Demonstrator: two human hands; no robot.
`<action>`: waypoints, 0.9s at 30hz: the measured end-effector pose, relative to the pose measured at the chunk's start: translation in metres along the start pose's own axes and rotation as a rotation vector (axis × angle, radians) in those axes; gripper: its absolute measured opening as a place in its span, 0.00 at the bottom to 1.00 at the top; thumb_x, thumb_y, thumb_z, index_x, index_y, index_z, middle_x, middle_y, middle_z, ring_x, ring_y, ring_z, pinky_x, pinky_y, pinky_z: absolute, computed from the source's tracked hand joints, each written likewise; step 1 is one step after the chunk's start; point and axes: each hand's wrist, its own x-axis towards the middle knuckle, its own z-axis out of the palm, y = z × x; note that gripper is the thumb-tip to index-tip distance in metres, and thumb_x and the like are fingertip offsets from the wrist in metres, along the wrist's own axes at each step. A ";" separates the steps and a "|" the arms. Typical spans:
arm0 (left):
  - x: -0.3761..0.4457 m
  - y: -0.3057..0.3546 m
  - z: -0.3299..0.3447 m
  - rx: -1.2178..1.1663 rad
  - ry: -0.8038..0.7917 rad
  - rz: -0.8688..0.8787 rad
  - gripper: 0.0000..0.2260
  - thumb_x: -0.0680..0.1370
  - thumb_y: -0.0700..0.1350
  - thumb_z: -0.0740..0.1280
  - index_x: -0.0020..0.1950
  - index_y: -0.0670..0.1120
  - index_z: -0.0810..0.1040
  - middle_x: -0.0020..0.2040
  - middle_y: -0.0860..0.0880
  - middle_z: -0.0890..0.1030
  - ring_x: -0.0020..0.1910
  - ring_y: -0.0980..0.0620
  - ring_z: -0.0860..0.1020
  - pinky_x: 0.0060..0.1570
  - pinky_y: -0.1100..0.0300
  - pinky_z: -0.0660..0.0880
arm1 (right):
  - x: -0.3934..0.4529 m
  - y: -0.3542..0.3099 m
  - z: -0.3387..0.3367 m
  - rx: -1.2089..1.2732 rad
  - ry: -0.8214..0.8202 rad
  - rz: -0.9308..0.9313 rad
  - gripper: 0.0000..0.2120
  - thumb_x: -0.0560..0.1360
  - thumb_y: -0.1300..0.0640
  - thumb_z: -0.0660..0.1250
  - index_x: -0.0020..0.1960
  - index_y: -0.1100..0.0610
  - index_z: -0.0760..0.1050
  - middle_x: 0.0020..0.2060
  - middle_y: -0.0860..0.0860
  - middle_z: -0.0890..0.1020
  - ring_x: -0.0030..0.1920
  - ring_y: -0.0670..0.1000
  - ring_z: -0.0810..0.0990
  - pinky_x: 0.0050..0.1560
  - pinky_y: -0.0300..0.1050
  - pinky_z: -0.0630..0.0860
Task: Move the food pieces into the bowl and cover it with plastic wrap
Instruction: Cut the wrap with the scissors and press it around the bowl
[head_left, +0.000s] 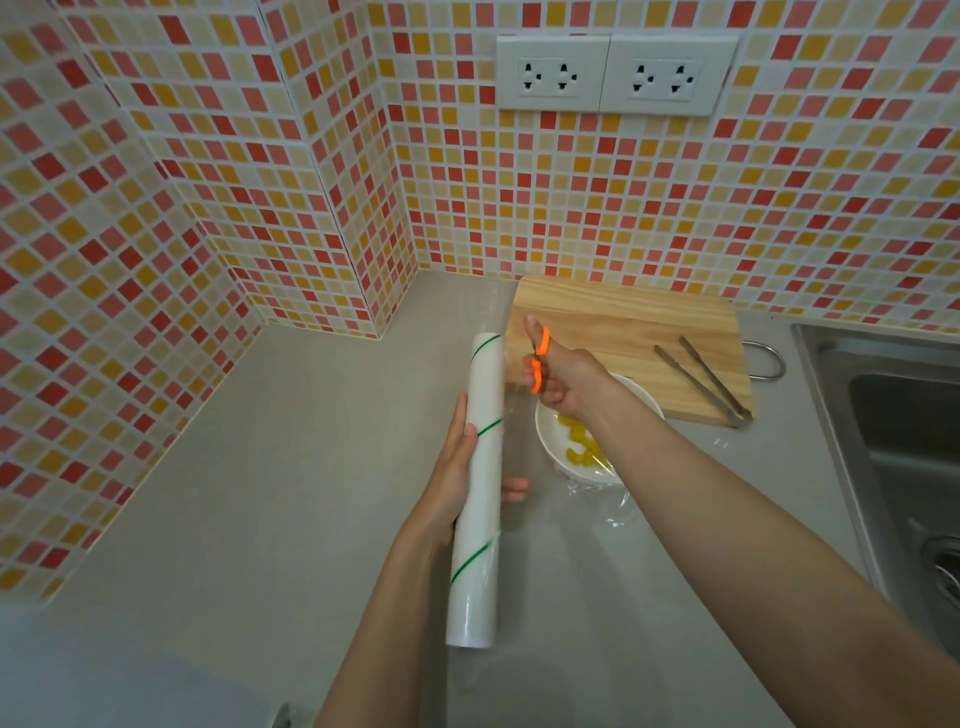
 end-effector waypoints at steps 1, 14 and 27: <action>-0.003 -0.001 -0.004 0.012 0.009 0.003 0.25 0.81 0.55 0.54 0.73 0.69 0.46 0.67 0.38 0.71 0.35 0.42 0.83 0.38 0.51 0.82 | 0.000 -0.003 0.000 -0.012 -0.020 -0.008 0.23 0.68 0.35 0.67 0.34 0.55 0.70 0.28 0.51 0.74 0.17 0.44 0.72 0.15 0.33 0.53; -0.015 -0.009 -0.015 0.943 0.363 0.048 0.26 0.81 0.51 0.54 0.74 0.67 0.45 0.47 0.47 0.67 0.42 0.48 0.72 0.49 0.56 0.68 | -0.066 0.035 -0.128 -0.343 0.484 -0.495 0.08 0.71 0.49 0.69 0.48 0.50 0.82 0.33 0.49 0.82 0.35 0.49 0.80 0.39 0.43 0.76; -0.011 -0.019 -0.004 1.404 0.518 -0.012 0.30 0.78 0.56 0.58 0.77 0.50 0.50 0.57 0.43 0.69 0.56 0.44 0.69 0.50 0.52 0.69 | -0.078 0.129 -0.167 -1.173 0.719 -0.297 0.15 0.74 0.57 0.65 0.57 0.64 0.75 0.48 0.63 0.80 0.48 0.65 0.78 0.46 0.55 0.75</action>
